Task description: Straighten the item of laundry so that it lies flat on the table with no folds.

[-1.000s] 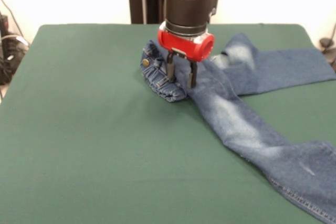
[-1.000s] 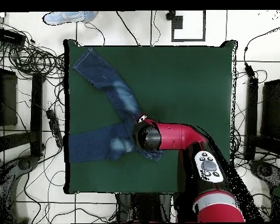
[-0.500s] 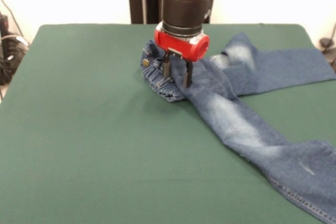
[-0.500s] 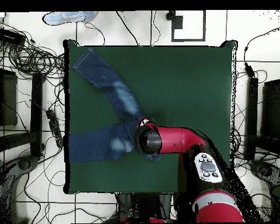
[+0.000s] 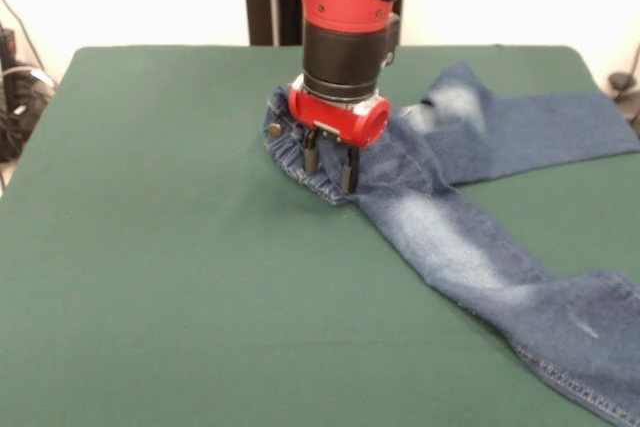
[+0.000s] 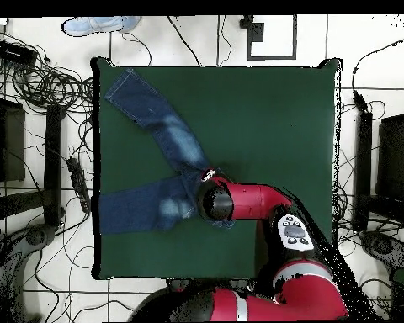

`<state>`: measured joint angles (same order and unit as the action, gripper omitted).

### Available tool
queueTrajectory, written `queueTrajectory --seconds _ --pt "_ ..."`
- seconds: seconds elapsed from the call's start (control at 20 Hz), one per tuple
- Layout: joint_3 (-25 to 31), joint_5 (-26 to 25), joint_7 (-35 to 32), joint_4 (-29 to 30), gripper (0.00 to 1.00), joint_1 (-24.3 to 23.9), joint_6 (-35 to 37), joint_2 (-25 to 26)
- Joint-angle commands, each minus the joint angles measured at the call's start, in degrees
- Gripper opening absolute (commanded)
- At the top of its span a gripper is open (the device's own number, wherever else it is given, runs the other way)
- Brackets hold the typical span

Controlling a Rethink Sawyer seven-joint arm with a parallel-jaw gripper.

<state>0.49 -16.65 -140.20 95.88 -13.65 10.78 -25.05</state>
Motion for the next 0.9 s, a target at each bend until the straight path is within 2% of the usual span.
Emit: queueTrajectory --seconds 0.05,0.9 --pt "2.4 -1.1 -2.7 -7.8 1.0 1.1 -6.8 16.4" --pt "3.8 -1.4 -1.3 -11.6 1.0 -0.3 -7.6 19.4"
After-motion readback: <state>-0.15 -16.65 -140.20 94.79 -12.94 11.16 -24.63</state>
